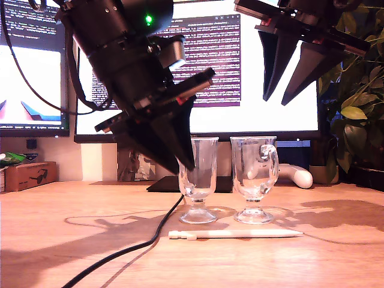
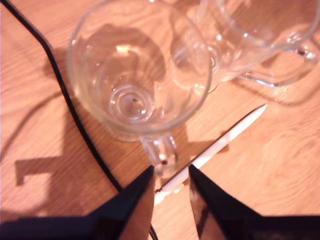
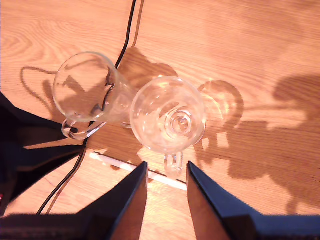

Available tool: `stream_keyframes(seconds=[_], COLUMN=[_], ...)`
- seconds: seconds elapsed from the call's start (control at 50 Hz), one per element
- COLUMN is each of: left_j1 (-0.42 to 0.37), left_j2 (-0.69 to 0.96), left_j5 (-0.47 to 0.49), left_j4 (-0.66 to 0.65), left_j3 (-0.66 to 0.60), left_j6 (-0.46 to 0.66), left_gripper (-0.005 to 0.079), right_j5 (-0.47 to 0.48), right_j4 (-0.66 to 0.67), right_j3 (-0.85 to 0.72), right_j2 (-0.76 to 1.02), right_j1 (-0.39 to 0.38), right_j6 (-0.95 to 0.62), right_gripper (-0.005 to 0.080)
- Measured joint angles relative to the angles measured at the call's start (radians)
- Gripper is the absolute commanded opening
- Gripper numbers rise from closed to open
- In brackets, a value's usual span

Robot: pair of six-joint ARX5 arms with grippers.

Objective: Pick the small glass cups in front of you with each of your hands, and place them behind the white pen

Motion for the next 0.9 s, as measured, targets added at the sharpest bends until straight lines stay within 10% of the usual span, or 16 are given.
stream_keyframes(seconds=[0.46,0.54,0.9], left_j1=[0.022,0.049,0.238], left_j2=[-0.145,-0.174,-0.244], left_j5=[-0.071,-0.083,-0.081], left_j4=[-0.121,-0.144,-0.129], left_j3=[0.000,0.000,-0.005], left_j6=[0.036,0.060,0.132], left_gripper=[0.0099,-0.0026,-0.0021], right_j5=[0.025,0.039,0.120], right_j4=[-0.047,-0.063,-0.041], right_j3=[0.001,0.001,0.001], right_j2=[-0.042,-0.046,-0.108], right_j1=[-0.024,-0.046,-0.185], right_j6=[-0.025,-0.027,-0.133], right_gripper=[0.0123,0.0025,-0.0013])
